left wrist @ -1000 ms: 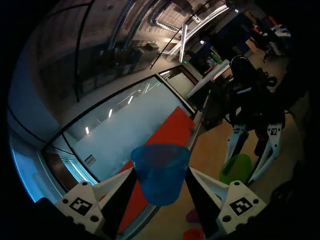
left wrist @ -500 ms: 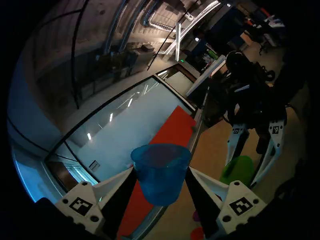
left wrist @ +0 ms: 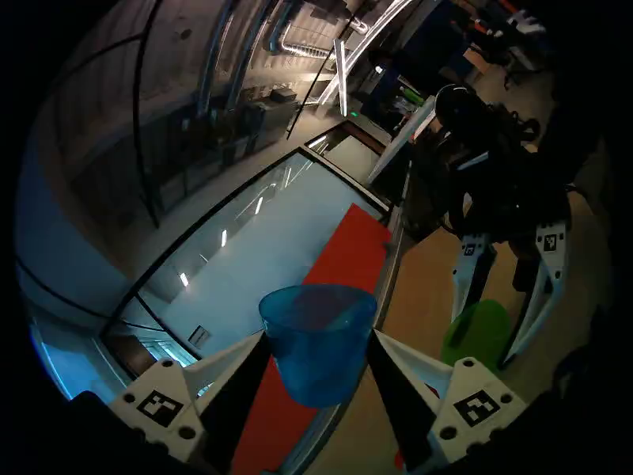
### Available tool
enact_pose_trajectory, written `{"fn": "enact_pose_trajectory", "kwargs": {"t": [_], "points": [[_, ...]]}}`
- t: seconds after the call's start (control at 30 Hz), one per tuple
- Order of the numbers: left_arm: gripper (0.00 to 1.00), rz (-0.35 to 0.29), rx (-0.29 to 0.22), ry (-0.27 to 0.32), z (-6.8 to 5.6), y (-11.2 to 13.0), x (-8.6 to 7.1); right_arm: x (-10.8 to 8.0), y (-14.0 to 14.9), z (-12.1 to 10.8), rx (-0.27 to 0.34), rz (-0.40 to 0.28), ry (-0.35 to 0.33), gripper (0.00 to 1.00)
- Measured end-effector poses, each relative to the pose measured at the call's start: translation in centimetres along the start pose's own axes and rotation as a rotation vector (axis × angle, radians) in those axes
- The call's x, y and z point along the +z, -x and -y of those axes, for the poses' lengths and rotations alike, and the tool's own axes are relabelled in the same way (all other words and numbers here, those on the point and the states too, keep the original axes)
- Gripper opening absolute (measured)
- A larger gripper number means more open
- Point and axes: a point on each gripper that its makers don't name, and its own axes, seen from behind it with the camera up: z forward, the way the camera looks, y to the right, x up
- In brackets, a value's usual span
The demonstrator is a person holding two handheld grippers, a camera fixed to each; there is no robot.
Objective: Pour water
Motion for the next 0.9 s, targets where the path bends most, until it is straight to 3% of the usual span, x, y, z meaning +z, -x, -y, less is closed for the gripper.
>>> {"fn": "enact_pose_trajectory", "kwargs": {"t": [0.57,0.9], "points": [[0.81,-0.015,0.103,-0.012,0.4,-1.0,0.4,0.1,-0.2,-0.2,-0.002,-0.003,-0.004,0.90],[0.81,-0.012,0.135,-0.012,0.4,-1.1,0.4,-0.1,-0.2,-0.2,-0.005,-0.003,-0.002,0.90]]}}
